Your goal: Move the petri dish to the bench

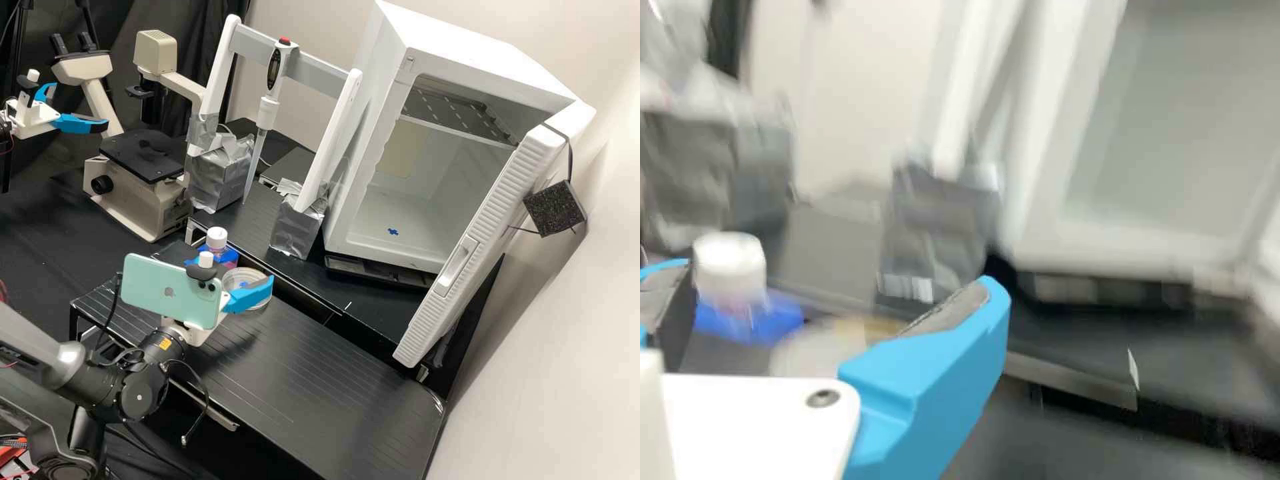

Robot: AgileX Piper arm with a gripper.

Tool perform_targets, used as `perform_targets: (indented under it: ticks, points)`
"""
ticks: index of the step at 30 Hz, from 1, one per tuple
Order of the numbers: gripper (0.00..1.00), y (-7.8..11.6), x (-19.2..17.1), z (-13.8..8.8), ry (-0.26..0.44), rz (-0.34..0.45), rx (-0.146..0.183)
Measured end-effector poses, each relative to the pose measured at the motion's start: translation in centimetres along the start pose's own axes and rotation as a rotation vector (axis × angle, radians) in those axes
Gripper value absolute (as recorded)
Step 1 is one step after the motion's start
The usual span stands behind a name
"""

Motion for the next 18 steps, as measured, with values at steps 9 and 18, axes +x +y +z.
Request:
perform_targets:
  ticks: [9, 18]
  points:
    - [1.00, 0.6, 0.9, -2.1, 0.171, 0.135, 0.150]
    - [1.00, -1.1, 3.2, -0.9, 0.031, 0.190, 0.188]
